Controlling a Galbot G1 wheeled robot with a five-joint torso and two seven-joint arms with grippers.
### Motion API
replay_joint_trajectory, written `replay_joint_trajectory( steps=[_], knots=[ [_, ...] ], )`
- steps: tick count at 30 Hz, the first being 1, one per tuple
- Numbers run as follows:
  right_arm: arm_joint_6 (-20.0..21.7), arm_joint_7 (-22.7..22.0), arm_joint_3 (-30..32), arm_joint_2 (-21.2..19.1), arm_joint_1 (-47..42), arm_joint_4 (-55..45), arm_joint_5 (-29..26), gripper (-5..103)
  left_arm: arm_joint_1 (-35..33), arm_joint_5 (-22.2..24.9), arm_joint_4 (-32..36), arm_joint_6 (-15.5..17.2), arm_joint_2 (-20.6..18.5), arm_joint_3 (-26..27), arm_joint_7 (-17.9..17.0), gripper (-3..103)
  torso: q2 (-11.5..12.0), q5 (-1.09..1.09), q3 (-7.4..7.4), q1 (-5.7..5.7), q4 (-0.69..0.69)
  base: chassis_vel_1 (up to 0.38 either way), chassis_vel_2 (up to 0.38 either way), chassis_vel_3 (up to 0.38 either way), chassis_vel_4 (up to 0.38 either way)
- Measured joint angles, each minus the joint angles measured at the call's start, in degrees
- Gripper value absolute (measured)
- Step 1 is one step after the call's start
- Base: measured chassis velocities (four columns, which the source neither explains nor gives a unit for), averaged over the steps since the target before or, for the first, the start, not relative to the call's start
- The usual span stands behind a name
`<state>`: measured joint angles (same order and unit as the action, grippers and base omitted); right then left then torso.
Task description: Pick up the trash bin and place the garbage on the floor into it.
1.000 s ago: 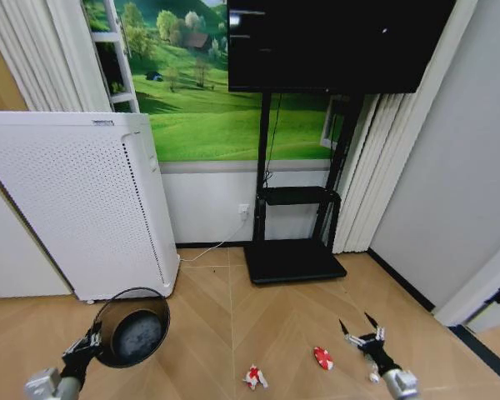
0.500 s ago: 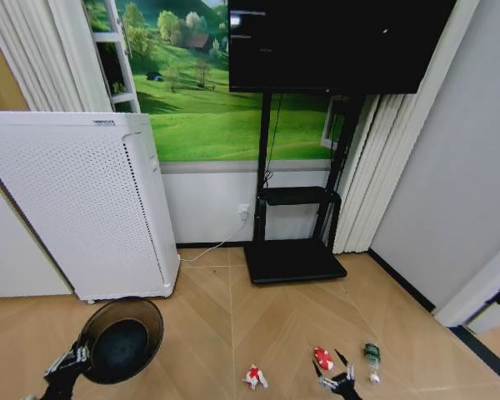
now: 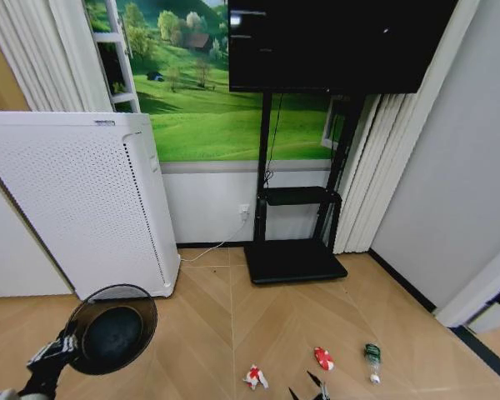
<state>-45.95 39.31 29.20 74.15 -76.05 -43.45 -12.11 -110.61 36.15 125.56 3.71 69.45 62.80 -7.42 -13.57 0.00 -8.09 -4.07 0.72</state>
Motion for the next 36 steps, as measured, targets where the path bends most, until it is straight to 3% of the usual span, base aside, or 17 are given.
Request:
replay_joint_trajectory(
  steps=[11,18,21,36],
  knots=[
    [0.14,1.46,-0.08,0.37,0.57,0.95,5.76,100,0.44,2.11,0.05,0.93,-2.28,1.64,-0.33,6,0.00,-0.01,0.00,0.00,0.01,0.000,0.000,0.000,0.000],
    [0.55,-2.78,-0.94,2.90,1.88,-1.01,13.96,100,0.22,1.92,-1.17,1.06,-2.70,2.36,-0.48,6,0.00,0.00,0.00,0.00,0.01,0.000,0.000,0.000,0.000],
    [0.46,-4.62,-1.52,4.44,4.99,2.30,18.72,100,-0.80,1.82,-1.46,1.01,-2.60,3.39,-0.42,6,0.00,0.00,0.00,0.00,0.00,0.000,0.000,0.000,0.000],
    [0.39,-4.00,-4.15,6.39,14.28,12.20,26.59,100,-3.41,0.13,2.09,1.43,-0.28,5.41,-0.86,6,0.00,0.00,0.00,0.00,0.01,0.000,0.000,0.000,0.000]
  ],
)
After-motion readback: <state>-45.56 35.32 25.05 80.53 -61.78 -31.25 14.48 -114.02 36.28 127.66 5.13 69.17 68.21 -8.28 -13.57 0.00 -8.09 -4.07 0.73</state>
